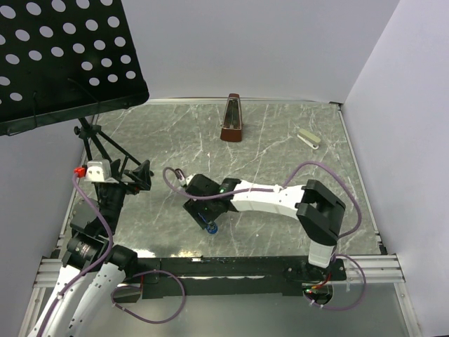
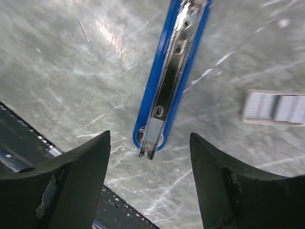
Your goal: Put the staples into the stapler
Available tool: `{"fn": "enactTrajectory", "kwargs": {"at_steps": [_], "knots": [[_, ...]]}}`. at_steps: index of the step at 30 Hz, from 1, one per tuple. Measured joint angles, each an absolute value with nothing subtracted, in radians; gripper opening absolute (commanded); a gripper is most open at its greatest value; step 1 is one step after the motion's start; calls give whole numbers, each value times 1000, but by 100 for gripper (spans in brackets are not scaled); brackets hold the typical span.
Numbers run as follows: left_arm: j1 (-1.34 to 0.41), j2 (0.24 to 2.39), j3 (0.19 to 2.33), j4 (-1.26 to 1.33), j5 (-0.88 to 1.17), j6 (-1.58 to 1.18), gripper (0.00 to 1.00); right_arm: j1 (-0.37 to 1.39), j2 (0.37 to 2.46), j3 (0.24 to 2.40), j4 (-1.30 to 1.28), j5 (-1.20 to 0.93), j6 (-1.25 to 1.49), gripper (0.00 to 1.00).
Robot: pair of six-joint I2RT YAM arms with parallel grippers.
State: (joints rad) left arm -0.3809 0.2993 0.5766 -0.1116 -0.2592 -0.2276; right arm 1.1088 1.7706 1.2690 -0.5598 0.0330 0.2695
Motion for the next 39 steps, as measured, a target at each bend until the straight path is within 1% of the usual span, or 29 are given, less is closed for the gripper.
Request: {"fn": "enactTrajectory", "kwargs": {"at_steps": [4, 12, 18, 21, 22, 26, 31, 37, 39], "knots": [[-381, 302, 577, -111, -259, -228, 99, 1119, 1813, 1254, -551, 36, 266, 66], [-381, 333, 577, -111, -259, -229, 99, 1093, 1806, 1161, -518, 74, 251, 61], [-381, 374, 577, -110, -258, -236, 99, 1031, 1737, 1069, -455, 81, 204, 61], [-381, 400, 577, -110, -253, -250, 100, 1004, 1703, 1029, -435, 78, 169, 63], [-381, 405, 577, -111, -252, -253, 100, 997, 1688, 1013, -431, 76, 155, 66], [-381, 416, 577, -110, -252, -262, 99, 981, 1633, 987, -418, 25, 94, 70], [-379, 429, 577, -111, -263, -281, 99, 981, 1643, 1066, -352, -29, 10, 72], [-376, 449, 577, -116, -297, -287, 99, 982, 1852, 1293, -259, -47, -54, 70], [-375, 453, 577, -117, -306, -291, 99, 981, 1887, 1312, -254, -49, -61, 68]]}}
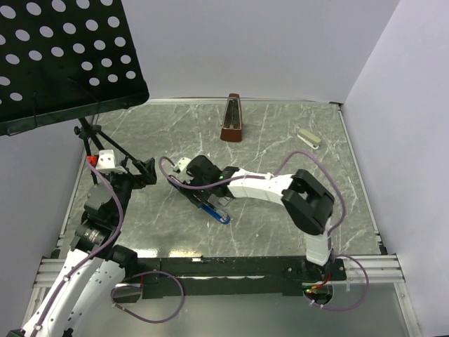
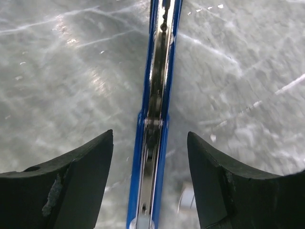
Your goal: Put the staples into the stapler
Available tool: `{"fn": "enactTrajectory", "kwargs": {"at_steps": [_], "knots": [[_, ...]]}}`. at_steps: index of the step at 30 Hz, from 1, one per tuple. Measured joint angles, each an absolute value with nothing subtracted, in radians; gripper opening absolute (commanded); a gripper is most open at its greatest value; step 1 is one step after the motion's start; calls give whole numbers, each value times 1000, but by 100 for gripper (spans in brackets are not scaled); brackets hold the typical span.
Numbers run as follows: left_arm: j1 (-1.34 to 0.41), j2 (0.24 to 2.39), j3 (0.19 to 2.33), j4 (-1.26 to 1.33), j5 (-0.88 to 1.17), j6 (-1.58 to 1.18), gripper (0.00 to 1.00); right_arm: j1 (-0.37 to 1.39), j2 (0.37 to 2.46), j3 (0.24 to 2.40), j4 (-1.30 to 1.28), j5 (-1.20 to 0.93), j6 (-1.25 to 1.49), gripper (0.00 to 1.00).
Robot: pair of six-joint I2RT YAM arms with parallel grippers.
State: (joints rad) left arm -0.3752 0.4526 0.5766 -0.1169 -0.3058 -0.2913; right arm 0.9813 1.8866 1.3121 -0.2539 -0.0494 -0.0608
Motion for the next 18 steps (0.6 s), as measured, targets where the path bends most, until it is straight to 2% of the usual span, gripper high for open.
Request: {"fn": "enactTrajectory", "kwargs": {"at_steps": [5, 8, 11, 14, 18], "knots": [[-374, 462, 577, -117, -320, -294, 99, 981, 1987, 1370, -256, -46, -77, 64], [-374, 469, 577, -117, -321, -294, 99, 981, 2016, 1379, -255, -42, -83, 57], [-374, 476, 577, -117, -320, -294, 99, 981, 2033, 1388, -255, -36, -94, 40], [-373, 487, 577, -117, -321, -294, 99, 982, 2043, 1391, -240, -31, -92, 17], [-368, 503, 577, -117, -320, -302, 100, 977, 2038, 1372, -194, -35, -90, 1]]}}
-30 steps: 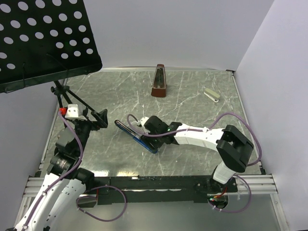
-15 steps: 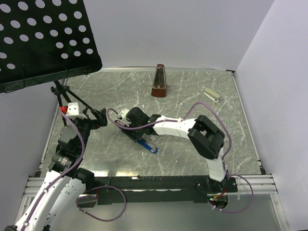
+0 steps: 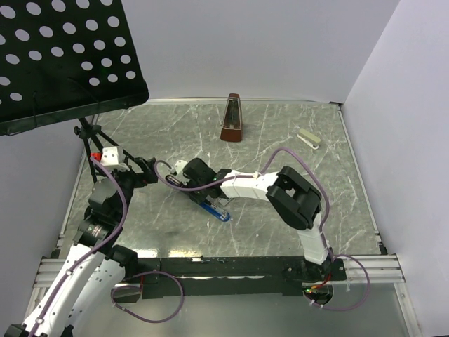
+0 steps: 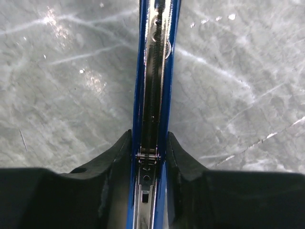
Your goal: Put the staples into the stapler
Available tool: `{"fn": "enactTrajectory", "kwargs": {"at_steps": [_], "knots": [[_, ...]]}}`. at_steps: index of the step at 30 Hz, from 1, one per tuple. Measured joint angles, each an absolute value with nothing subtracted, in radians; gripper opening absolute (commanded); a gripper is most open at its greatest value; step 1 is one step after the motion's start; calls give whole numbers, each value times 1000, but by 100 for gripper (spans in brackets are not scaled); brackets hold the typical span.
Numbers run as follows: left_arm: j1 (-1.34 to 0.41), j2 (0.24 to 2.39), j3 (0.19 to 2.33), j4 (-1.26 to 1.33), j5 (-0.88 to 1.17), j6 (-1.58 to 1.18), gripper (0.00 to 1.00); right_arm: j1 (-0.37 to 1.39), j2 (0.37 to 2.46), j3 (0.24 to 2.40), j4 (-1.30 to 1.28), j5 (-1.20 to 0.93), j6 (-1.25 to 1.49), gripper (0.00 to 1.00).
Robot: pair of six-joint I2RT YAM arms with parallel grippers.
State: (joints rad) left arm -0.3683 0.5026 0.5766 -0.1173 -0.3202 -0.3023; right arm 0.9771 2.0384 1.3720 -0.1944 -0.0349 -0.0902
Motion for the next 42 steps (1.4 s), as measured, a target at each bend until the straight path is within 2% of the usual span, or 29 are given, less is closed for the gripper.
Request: {"fn": "enactTrajectory", "kwargs": {"at_steps": [9, 18, 24, 39, 42], "knots": [[-337, 559, 570, -111, -263, -447, 99, 942, 1891, 1124, -40, -75, -65, 0], [-334, 606, 319, 59, -140, -798, 99, 929, 1777, 936, 96, -113, -73, 0], [-334, 674, 189, 233, -97, -947, 99, 929, 1728, 882, 159, -143, -89, 0], [-333, 963, 139, 548, -19, -1019, 99, 929, 1685, 863, 230, -212, -99, 0], [-334, 1013, 120, 605, -15, -1023, 95, 929, 1685, 863, 234, -220, -99, 0]]}}
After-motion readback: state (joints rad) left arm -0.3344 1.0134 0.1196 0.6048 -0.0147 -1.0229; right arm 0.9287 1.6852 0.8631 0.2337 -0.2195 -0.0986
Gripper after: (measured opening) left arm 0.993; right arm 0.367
